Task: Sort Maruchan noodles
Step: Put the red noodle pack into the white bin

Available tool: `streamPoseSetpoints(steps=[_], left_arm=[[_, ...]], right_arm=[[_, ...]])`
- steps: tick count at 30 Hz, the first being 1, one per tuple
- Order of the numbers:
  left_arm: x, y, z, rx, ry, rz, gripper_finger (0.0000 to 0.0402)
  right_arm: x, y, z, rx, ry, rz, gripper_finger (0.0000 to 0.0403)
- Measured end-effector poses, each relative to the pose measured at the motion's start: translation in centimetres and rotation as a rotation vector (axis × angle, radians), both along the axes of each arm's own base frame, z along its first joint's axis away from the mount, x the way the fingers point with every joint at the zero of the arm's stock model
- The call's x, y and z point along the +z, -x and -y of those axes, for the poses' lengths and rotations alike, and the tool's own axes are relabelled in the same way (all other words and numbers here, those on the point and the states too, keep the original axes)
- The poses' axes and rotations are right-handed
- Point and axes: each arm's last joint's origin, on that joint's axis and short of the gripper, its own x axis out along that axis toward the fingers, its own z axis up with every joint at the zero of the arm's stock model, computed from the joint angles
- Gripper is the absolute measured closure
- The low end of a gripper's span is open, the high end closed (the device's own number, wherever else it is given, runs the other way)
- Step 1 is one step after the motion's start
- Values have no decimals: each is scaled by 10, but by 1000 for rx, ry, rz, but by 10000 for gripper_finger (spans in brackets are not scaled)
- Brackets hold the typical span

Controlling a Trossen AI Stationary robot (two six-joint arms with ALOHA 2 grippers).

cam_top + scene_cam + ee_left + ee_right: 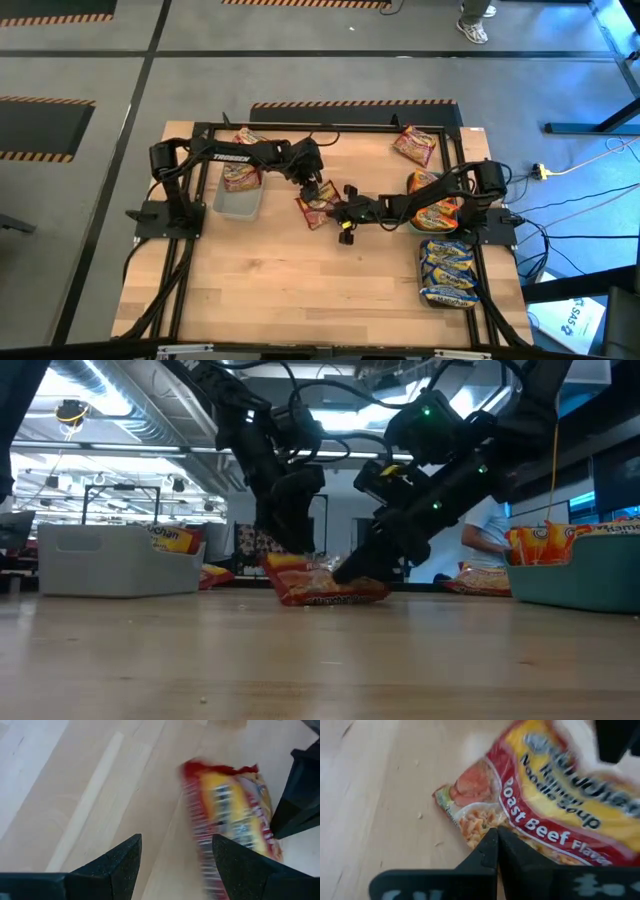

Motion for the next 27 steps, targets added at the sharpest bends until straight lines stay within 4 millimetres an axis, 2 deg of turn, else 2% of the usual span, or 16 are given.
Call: streamPoseSetpoints(steps=[4,8,14,27], left_arm=[[0,2,-6,3,40,14,166],[1,4,-10,-37,158,56,166],[4,0,-7,-64,250,123,166],[10,-1,-16,-20,276,192,166]], right_arm=[[-4,3,-4,2,34,-33,402],[-4,2,-4,-3,37,-27,402],[-3,2,-4,-14,48,-26,402],[-4,2,-3,-23,58,-35,402]])
